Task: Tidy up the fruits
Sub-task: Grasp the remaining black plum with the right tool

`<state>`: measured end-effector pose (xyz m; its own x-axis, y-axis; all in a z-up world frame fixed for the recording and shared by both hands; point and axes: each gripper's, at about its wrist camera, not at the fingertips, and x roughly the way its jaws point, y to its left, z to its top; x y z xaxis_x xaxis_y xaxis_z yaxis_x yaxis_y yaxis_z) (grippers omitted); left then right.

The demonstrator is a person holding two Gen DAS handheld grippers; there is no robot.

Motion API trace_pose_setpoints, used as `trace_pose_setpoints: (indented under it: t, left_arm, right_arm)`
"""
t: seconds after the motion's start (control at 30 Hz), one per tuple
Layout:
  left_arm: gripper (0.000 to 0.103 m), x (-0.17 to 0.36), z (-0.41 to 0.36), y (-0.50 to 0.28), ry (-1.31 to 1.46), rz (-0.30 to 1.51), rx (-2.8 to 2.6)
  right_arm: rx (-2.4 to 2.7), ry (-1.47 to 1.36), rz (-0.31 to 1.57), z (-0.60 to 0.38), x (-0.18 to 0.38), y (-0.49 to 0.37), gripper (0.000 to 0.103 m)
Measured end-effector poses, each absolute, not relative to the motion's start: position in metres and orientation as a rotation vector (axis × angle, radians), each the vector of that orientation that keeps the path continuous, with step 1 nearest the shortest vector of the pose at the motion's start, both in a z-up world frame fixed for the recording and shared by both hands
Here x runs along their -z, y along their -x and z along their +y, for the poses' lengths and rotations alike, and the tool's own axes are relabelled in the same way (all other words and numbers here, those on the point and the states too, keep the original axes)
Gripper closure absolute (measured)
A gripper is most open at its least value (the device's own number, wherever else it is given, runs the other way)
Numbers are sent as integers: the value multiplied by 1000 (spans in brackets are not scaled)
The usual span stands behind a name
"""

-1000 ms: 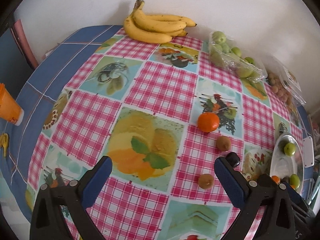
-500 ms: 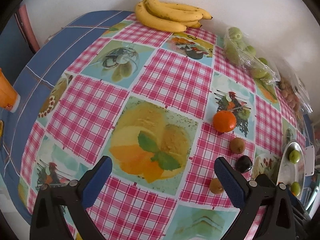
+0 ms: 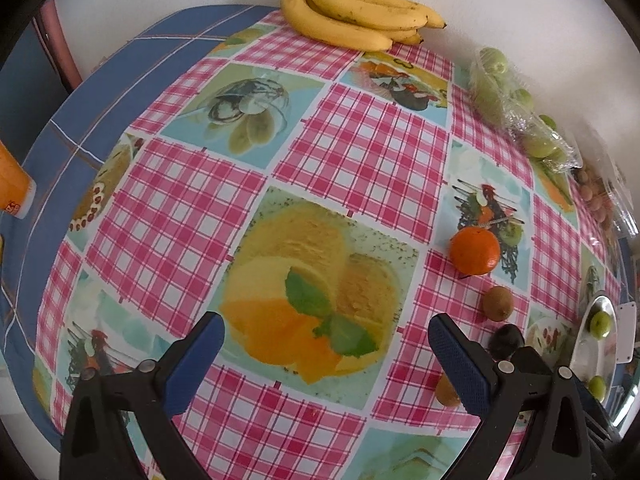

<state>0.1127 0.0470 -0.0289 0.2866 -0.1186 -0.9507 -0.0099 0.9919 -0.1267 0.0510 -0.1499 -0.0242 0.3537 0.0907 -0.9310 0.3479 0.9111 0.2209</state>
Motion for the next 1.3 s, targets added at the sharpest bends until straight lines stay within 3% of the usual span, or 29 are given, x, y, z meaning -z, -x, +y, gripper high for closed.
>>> trace_pose_setpoints:
  t: [0.5, 0.67, 0.87, 1.17, 1.3]
  left_arm:
    - [0, 47, 46, -127, 134, 1326, 53]
    - [0, 47, 44, -125, 143, 1330, 66]
    - [0, 45, 41, -125, 142, 1330, 78]
    - [0, 44, 41, -125, 144, 1328, 96]
    - [0, 44, 40, -125, 140, 1327, 104]
  right_arm:
    - [202, -345, 1214, -145, 35, -66, 3]
    - [201, -333, 1235, -140, 43, -70, 29]
    - [182, -339, 1226, -140, 42, -70, 47]
    - [130, -349, 1223, -136, 40, -70, 68]
    - [119, -346, 1221, -133, 39, -72, 72]
